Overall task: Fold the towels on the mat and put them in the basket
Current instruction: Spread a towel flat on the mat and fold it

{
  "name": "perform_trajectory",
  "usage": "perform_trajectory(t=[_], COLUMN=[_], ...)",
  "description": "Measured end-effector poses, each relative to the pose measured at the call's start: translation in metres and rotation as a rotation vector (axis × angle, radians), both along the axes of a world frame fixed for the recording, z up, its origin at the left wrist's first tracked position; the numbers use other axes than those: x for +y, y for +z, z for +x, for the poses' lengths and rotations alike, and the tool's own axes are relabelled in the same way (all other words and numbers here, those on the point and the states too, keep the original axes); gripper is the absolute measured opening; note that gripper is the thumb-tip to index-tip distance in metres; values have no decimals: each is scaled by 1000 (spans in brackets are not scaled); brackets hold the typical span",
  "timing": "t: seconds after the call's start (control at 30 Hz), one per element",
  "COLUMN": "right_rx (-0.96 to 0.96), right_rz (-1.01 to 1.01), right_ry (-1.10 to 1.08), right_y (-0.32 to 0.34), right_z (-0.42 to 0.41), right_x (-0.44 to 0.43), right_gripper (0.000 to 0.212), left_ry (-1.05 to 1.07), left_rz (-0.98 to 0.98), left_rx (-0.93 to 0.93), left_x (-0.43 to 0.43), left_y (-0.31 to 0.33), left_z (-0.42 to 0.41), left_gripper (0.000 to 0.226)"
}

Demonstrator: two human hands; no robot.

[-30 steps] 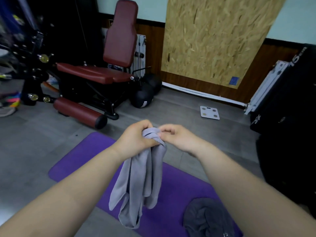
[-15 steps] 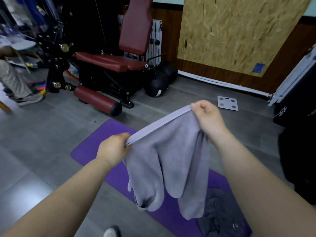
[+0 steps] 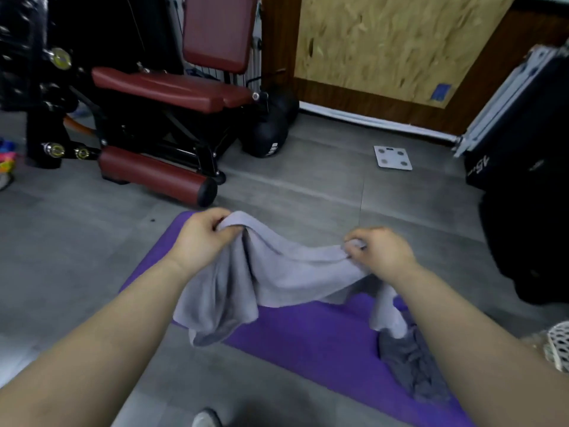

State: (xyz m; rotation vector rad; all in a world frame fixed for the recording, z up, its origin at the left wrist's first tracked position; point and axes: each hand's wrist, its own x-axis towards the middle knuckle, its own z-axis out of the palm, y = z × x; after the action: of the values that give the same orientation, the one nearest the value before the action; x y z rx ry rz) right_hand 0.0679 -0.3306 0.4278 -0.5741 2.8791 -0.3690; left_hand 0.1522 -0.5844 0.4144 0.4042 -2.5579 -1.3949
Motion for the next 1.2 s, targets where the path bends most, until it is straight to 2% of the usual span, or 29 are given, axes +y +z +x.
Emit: perform_trajectory(t=[0.07, 0.17, 0.2, 0.27, 0.3, 0.33, 0.4, 0.57, 0.63, 0.67, 0.73, 0.77, 0.87, 0.97, 1.03, 1.13, 1.2], right_rx=[31, 117, 142, 187, 206, 211, 156, -392, -480, -499, -522, -537, -578, -577, -562, -478, -354], right_rz=[-114, -172, -171, -170, -179, -193, -236, -156, -132, -123, -112, -104, -118, -186, -161, -90, -92], right_ry=[-178, -304, -313, -336, -355, -372, -370, -243, -259, -262, -277, -298, -334, -357, -347, -332, -359], right_y=[-3, -5, -6, -9, -10, -11, -14, -51, -81, -97, -134, -153, -206, -264, -318, -411, -469], right_z=[-3, -10, -14, -22, -27, -31, -37, -50, -60, -65, -74, -77, -85, -116, -146, -192, -223], right_x=[-18, -35, -41, -51, -54, -56, -59, -72, -73, -73, -76, -79, -80, -97, -110, -136, -150], right_gripper=[22, 24, 26, 29, 30, 31, 28, 17, 12, 16, 39, 46, 49, 50, 38, 42, 43], left_ry=[-58, -170, -197, -190, -147, -84, 48, 89, 97, 111, 118, 114, 64, 43, 4, -12, -22], left_rz=[-88, -332, -449, -655, -703, -704, -579, -243, -161, -108, -8, 19, 10, -69, -106, -211, -270], left_rx=[-73, -341, -419, -505, -531, -569, -587, -502, -499, -502, -525, -556, -650, -739, -757, -743, -660], left_x=[-46, -97, -109, -131, -141, -152, -173, -205, -213, -217, -224, -229, -245, -270, -283, -292, -294], left_y=[-7, -23, -30, -41, -47, -53, -62, -93, -107, -117, -139, -153, -207, -270, -326, -415, -471], left_z=[3, 8, 8, 6, 6, 5, 2, -24, -38, -43, -54, -58, -68, -95, -121, -170, -211], left_gripper=[21, 30, 28, 11, 14, 20, 22, 24, 22, 19, 9, 11, 26, 24, 27, 36, 34])
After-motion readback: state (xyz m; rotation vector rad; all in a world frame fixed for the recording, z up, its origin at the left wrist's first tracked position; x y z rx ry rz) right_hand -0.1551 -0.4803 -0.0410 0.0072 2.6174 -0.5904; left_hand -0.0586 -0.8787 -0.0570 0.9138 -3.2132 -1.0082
